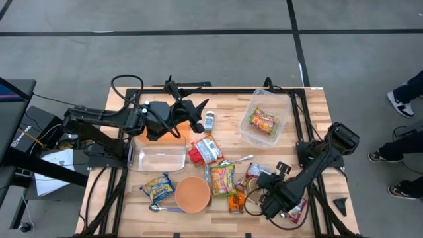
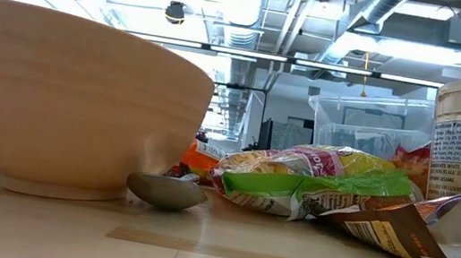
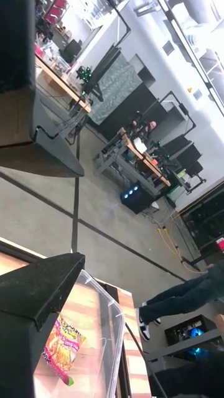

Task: Pick & Place Food Item
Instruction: Put the top red noodle pack into the top transparent bin

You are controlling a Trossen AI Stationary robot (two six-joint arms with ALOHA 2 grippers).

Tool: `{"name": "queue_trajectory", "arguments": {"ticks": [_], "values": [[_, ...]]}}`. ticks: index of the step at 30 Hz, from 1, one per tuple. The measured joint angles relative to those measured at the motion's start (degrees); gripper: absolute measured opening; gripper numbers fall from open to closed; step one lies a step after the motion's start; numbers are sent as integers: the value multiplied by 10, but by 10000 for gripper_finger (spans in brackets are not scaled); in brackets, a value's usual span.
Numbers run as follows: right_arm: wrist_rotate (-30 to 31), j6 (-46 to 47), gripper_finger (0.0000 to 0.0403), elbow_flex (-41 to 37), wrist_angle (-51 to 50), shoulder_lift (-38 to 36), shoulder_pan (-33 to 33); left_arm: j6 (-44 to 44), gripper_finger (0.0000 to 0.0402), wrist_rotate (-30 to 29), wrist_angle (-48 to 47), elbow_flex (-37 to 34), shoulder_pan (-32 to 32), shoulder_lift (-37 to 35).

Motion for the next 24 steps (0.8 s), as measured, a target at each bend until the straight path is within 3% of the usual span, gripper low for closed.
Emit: {"name": "queue_trajectory", "arguments": {"ticks": [10, 24], "values": [[1, 2, 1, 33, -97, -18, 25, -31, 204, 0, 0, 0, 1, 0], [43, 2, 0, 32, -163, -244, 19, -74, 204, 0, 1, 0, 22, 0]]}}
